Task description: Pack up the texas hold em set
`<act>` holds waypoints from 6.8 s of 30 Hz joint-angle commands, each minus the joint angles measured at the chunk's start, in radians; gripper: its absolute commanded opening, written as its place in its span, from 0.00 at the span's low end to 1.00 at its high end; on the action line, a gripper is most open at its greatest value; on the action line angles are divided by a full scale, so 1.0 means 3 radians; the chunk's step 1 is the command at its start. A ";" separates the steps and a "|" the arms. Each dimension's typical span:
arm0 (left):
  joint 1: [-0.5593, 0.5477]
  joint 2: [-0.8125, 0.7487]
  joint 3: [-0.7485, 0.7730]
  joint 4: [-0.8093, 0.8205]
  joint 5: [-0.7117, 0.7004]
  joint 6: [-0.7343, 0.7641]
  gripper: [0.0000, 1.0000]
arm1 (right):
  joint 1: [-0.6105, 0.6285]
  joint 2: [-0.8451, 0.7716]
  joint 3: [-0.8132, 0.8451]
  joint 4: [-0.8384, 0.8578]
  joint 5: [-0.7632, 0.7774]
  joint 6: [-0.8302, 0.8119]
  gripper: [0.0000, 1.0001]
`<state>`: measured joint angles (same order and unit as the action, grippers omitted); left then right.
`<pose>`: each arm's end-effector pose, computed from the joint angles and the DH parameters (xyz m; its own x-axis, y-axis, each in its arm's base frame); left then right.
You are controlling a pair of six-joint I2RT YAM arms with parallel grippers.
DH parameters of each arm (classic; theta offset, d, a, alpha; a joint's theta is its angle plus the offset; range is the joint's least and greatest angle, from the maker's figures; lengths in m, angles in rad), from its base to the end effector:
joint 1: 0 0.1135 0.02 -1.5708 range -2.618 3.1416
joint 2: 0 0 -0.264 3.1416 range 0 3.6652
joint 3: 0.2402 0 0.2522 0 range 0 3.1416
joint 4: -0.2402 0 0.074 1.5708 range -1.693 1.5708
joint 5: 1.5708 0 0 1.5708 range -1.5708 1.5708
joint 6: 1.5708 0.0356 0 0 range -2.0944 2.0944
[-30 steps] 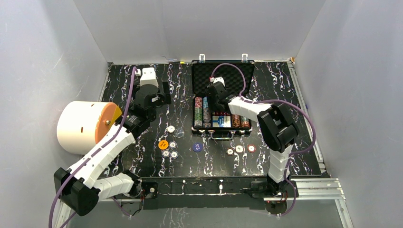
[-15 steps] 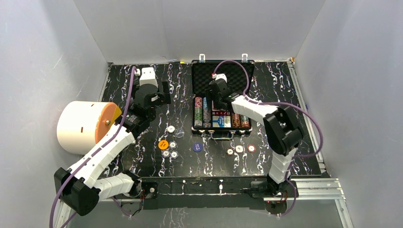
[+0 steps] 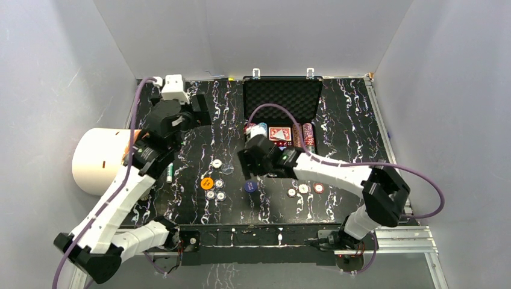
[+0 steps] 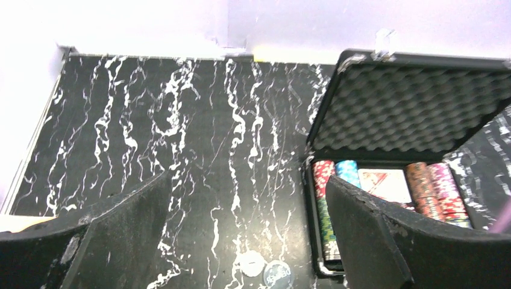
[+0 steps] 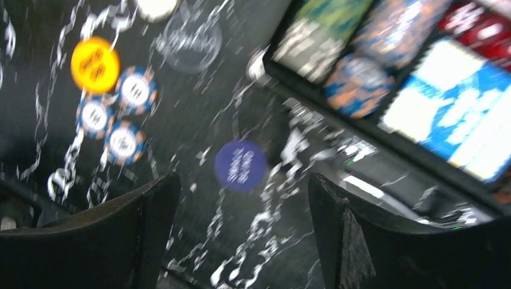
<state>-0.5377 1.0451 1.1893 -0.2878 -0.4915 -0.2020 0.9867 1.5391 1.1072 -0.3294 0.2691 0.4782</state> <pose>0.2024 -0.1011 0.4213 -0.1305 -0.1281 -0.9831 0.0247 0.9909 -0.1324 0.1941 0.2764 0.2546 -0.6590 -0.1924 -0.7271 -0.4447 0.8794 0.1703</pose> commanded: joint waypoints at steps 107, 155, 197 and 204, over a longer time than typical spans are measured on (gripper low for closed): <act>0.0032 -0.0611 0.0010 0.0156 -0.0297 0.0014 0.98 | 0.0130 0.1293 0.1355 0.0146 -0.0010 -0.0489 0.87; 0.0033 -0.0517 -0.0369 -0.0382 0.0209 -0.0525 0.98 | -0.0271 0.0476 0.0718 -0.0311 0.0413 0.0232 0.48; 0.0237 0.1062 -0.1353 -0.1071 0.1158 -0.1597 0.69 | -0.0997 -0.0297 -0.0153 0.0182 -0.0160 0.0076 0.76; 0.0248 0.1543 -0.1469 -0.0760 0.0756 -0.1822 0.65 | -0.0994 -0.0417 -0.0298 0.0230 -0.0253 0.0109 0.74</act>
<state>-0.4706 1.4570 0.7834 -0.5472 -0.1814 -0.7128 0.6891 1.4574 1.0203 -0.3031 0.1989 0.5018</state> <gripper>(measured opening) 0.669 0.742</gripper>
